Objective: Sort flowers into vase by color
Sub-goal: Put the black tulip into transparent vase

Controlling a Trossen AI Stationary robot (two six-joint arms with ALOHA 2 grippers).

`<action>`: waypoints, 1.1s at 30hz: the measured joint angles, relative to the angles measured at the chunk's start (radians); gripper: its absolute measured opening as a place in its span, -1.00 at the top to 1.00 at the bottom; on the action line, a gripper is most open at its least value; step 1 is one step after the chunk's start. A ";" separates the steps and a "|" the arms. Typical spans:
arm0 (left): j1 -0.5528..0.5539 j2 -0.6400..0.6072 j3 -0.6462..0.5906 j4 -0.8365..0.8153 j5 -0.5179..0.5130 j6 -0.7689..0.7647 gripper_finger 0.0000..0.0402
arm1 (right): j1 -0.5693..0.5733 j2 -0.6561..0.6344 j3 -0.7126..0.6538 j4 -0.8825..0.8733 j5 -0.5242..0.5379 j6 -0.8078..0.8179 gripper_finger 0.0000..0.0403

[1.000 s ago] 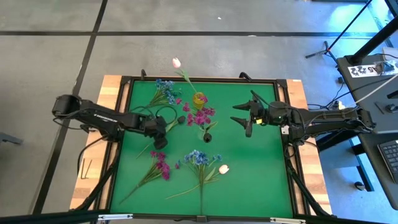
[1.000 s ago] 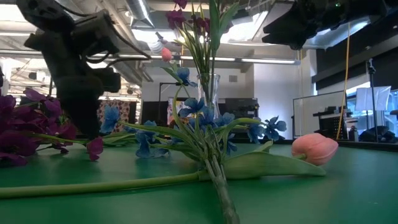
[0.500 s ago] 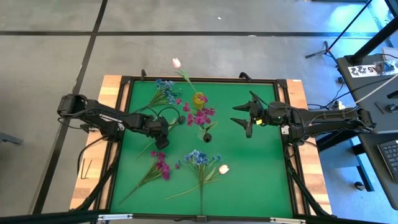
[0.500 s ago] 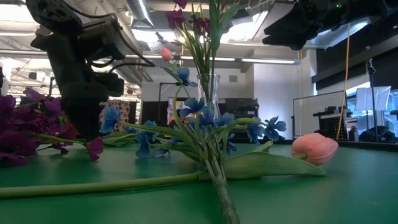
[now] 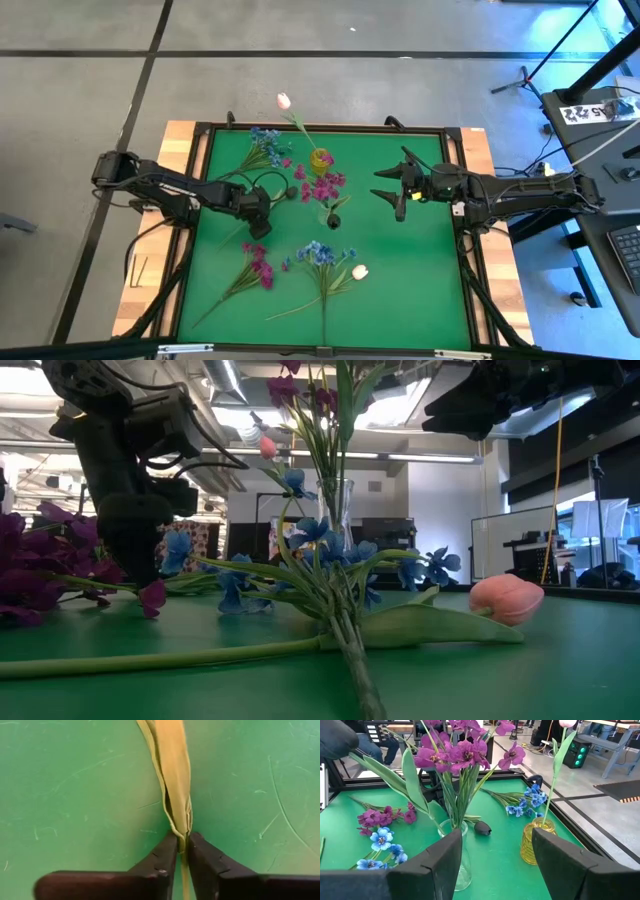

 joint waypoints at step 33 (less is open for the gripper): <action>-0.002 -0.348 0.233 -0.245 -0.279 -0.006 1.00 | 0.000 0.000 0.000 -0.022 -0.026 0.004 -0.19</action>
